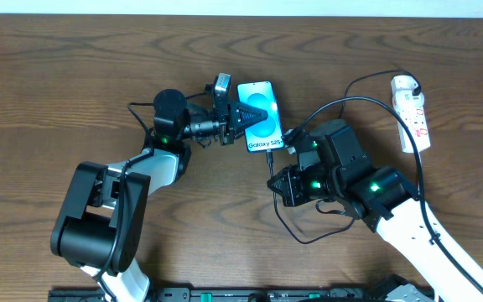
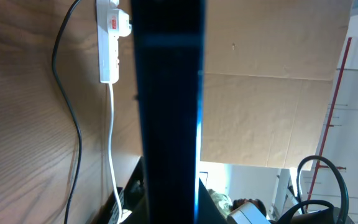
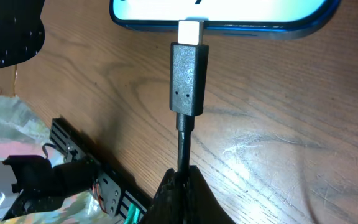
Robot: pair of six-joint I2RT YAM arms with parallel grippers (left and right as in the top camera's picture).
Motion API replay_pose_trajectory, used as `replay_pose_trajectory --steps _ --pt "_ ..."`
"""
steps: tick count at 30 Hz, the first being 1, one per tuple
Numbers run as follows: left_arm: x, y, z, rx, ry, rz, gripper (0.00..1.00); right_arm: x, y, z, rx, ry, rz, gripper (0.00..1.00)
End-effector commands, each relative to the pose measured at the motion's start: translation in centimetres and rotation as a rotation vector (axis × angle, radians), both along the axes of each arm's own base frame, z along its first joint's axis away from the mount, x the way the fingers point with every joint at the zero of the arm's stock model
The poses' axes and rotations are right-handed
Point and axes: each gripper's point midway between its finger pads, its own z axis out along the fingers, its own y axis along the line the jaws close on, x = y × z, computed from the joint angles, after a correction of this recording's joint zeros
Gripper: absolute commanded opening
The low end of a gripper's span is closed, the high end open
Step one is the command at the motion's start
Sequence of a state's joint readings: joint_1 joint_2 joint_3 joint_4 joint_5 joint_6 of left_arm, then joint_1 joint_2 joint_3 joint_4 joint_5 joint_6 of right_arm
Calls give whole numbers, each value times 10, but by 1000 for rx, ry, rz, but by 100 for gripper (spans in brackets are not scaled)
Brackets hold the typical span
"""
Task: Plug charger to phone and switch on socket
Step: 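Align the USB-C plug under the phone's port with the right gripper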
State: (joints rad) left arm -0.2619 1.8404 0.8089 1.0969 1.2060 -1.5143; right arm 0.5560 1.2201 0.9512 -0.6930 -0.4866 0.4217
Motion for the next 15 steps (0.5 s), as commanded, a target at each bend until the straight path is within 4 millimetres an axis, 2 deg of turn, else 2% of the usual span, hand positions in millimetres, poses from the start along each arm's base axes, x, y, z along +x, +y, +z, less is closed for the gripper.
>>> replay_pose_trajectory --steps 1,15 --pt "2 0 16 -14 -47 -11 7 -6 4 -2 15 27 15 1" --pt "2 0 16 -22 8 -11 8 -6 5 -2 18 35 11 1"
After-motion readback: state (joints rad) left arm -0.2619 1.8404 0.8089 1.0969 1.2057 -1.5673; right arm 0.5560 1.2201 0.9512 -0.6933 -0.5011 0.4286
